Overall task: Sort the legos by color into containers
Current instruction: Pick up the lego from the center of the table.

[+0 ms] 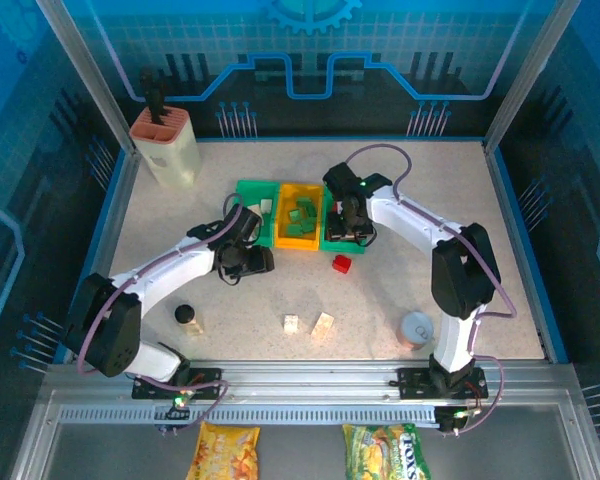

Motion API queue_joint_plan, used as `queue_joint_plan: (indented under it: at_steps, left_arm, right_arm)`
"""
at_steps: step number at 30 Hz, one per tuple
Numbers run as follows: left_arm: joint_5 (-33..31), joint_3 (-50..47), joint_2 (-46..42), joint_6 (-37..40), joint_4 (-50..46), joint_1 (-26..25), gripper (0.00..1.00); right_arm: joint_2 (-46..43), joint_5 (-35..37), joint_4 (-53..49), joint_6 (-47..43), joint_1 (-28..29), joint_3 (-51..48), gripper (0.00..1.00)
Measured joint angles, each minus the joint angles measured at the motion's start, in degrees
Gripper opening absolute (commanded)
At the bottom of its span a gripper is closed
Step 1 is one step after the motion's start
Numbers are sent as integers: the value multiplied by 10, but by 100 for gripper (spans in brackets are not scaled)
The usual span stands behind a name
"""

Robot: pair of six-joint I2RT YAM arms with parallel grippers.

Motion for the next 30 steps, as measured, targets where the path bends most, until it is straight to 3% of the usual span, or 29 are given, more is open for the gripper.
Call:
queue_joint_plan:
  at_steps: [7,16,21,30]
  left_arm:
    - [0,-6,0,-5,4,-3,57]
    - [0,-7,0,-5,6,-6,57]
    - [0,-10,0,-5,6,-6,57]
    - [0,-17,0,-5,7,-6,57]
  right_arm:
    - [-15,-10,14,25,0,-64,54]
    - [-73,28,80,163,39,-169,73]
    - [-71,65,101,224,71,-168,75]
    - [-25,96,109,289,76,-166,75]
